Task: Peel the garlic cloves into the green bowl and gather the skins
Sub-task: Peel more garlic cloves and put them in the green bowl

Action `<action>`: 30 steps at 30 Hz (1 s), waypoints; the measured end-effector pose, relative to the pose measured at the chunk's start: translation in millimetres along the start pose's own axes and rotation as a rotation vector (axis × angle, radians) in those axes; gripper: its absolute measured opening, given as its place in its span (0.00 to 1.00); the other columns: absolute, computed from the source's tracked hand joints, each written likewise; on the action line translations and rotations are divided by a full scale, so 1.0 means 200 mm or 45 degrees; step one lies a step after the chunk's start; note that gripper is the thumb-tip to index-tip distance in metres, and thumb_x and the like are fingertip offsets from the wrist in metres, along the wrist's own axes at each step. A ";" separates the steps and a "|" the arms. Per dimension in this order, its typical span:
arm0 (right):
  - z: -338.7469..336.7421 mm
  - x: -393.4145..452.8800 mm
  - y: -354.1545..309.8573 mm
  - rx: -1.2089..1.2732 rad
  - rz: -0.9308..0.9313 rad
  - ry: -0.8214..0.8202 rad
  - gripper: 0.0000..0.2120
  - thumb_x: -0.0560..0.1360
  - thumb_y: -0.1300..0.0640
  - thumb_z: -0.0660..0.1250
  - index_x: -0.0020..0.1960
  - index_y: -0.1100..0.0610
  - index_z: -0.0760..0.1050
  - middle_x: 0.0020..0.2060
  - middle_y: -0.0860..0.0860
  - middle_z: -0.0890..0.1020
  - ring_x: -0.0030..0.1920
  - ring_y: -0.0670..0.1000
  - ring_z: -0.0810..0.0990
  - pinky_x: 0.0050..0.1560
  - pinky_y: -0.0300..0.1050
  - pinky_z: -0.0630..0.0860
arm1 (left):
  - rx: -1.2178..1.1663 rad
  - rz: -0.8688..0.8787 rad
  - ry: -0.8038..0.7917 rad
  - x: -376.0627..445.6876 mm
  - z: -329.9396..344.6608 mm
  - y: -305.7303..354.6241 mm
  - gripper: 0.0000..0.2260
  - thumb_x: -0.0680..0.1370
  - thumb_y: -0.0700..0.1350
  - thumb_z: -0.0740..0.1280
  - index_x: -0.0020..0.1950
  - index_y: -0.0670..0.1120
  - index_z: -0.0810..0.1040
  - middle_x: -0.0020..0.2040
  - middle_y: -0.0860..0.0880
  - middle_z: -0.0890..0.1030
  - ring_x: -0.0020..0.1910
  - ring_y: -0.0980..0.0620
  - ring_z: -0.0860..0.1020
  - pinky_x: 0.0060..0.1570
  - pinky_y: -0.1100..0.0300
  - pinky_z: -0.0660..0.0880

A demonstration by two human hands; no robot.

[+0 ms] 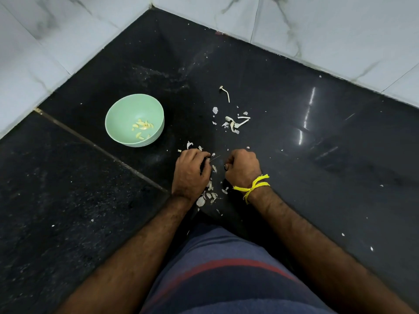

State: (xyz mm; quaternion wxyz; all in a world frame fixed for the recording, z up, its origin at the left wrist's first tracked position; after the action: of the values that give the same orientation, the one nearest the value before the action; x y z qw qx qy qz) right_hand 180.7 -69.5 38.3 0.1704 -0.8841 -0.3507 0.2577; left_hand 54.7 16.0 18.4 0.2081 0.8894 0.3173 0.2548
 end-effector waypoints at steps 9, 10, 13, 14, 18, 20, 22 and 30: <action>0.04 -0.01 -0.03 -0.173 -0.119 0.082 0.04 0.73 0.62 0.66 0.47 0.59 0.76 0.48 0.57 0.80 0.51 0.60 0.78 0.48 0.49 0.75 | 0.033 0.066 0.030 0.00 0.00 0.02 0.09 0.79 0.44 0.64 0.54 0.44 0.82 0.49 0.47 0.80 0.50 0.45 0.77 0.50 0.49 0.74; 0.05 -0.01 -0.02 -0.171 -0.133 0.083 0.03 0.73 0.61 0.66 0.47 0.59 0.76 0.48 0.57 0.80 0.51 0.60 0.78 0.49 0.49 0.74 | 0.042 0.082 0.033 -0.01 0.00 0.02 0.10 0.79 0.45 0.64 0.54 0.44 0.82 0.50 0.48 0.81 0.50 0.46 0.77 0.50 0.49 0.74; 0.03 0.02 0.04 0.000 -0.127 0.080 0.02 0.74 0.60 0.68 0.45 0.57 0.80 0.46 0.56 0.83 0.49 0.57 0.81 0.47 0.43 0.73 | 0.065 0.171 0.024 -0.03 0.00 0.06 0.11 0.80 0.45 0.64 0.58 0.45 0.83 0.50 0.49 0.82 0.51 0.47 0.77 0.50 0.50 0.72; 0.01 0.03 0.08 0.132 -0.102 0.087 0.02 0.74 0.61 0.70 0.43 0.56 0.81 0.42 0.54 0.84 0.46 0.54 0.82 0.45 0.40 0.73 | 0.057 0.231 0.008 -0.03 0.01 0.07 0.11 0.80 0.45 0.65 0.59 0.45 0.83 0.50 0.49 0.82 0.51 0.47 0.77 0.50 0.51 0.72; -0.01 0.05 0.17 0.665 -0.042 -0.015 0.05 0.73 0.61 0.74 0.40 0.52 0.83 0.33 0.48 0.83 0.35 0.44 0.79 0.41 0.40 0.77 | -0.136 0.315 -0.066 -0.03 0.02 0.15 0.12 0.79 0.42 0.70 0.61 0.41 0.82 0.51 0.46 0.83 0.50 0.47 0.78 0.56 0.55 0.73; 0.00 0.04 0.19 0.866 -0.001 -0.090 0.06 0.74 0.63 0.73 0.40 0.55 0.82 0.34 0.52 0.83 0.33 0.46 0.79 0.39 0.41 0.78 | -0.227 0.251 -0.059 -0.02 0.01 0.18 0.10 0.78 0.41 0.72 0.58 0.41 0.84 0.50 0.47 0.84 0.49 0.48 0.79 0.56 0.61 0.72; 0.03 0.02 0.19 1.054 0.029 -0.160 0.05 0.75 0.66 0.71 0.41 0.59 0.81 0.35 0.57 0.82 0.32 0.48 0.79 0.38 0.43 0.80 | -0.282 0.167 -0.048 -0.01 0.00 0.20 0.07 0.77 0.41 0.73 0.55 0.42 0.85 0.48 0.48 0.85 0.49 0.50 0.79 0.56 0.65 0.72; 0.04 -0.02 0.19 1.348 -0.030 -0.233 0.05 0.75 0.67 0.71 0.49 0.67 0.80 0.36 0.60 0.83 0.34 0.51 0.82 0.39 0.44 0.83 | -0.516 -0.197 -0.145 0.01 0.00 0.14 0.04 0.78 0.43 0.73 0.51 0.45 0.85 0.45 0.55 0.84 0.45 0.61 0.82 0.48 0.66 0.76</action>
State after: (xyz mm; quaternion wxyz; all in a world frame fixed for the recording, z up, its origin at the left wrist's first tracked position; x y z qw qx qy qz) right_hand 192.8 -98.0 14.8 0.5645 -0.6473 -0.1962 0.4732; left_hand 68.4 -2.3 33.5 0.4192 0.8154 0.3144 0.2459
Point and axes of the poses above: each hand's wrist, its own x-axis towards the middle knuckle, its own z-axis out of the palm, y = z × x, the point moved 7 cm from there along x, towards the middle knuckle
